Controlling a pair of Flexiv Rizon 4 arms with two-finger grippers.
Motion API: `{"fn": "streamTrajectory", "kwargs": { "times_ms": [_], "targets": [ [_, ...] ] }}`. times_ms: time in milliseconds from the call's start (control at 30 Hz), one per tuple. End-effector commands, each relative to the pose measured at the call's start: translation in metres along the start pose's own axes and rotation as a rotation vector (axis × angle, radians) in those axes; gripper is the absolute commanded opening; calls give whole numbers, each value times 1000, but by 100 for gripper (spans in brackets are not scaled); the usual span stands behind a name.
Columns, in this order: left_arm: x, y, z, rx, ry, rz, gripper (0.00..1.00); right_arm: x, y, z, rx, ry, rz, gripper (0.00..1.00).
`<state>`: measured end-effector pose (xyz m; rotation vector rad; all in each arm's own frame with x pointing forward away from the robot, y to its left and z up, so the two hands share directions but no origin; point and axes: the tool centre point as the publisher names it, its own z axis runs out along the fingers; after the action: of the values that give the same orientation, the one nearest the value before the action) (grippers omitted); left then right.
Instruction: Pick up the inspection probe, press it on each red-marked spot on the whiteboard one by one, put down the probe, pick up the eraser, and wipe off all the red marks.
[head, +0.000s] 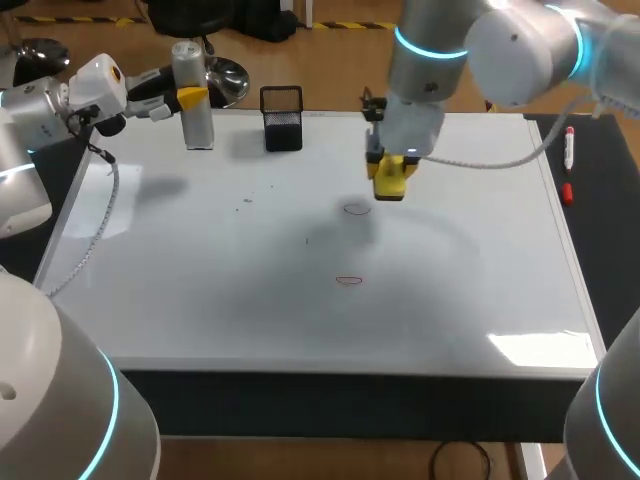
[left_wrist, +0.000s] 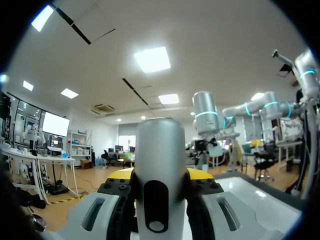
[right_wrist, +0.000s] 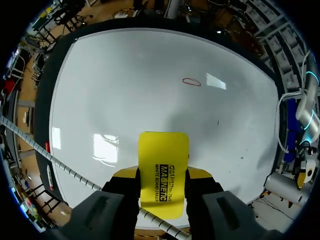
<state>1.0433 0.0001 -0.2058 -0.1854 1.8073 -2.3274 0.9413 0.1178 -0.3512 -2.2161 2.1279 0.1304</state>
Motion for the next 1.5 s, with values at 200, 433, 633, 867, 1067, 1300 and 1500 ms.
{"fn": "streamTrajectory", "kwargs": {
  "times_ms": [200,433,633,867,1067,1300,1500],
  "targets": [
    [2,-2,1,-1,-5,2,0,-39,-15,27,-50,-14,-39,0],
    [2,-2,1,-1,-5,2,0,-51,-15,46,-89,-4,-63,0],
    [2,-2,1,-1,-5,2,0,-56,-15,60,-99,40,-73,0],
    [2,-2,1,-1,-5,2,0,-60,-12,68,-97,53,-72,0],
    [2,-2,1,-1,-5,2,0,-59,-12,71,-92,65,-72,0],
    [2,-2,1,-1,-5,2,0,-54,-11,75,-93,67,-65,0],
    [2,-2,1,-1,-5,2,0,-47,-10,79,-100,67,-49,0]
  ]
}}
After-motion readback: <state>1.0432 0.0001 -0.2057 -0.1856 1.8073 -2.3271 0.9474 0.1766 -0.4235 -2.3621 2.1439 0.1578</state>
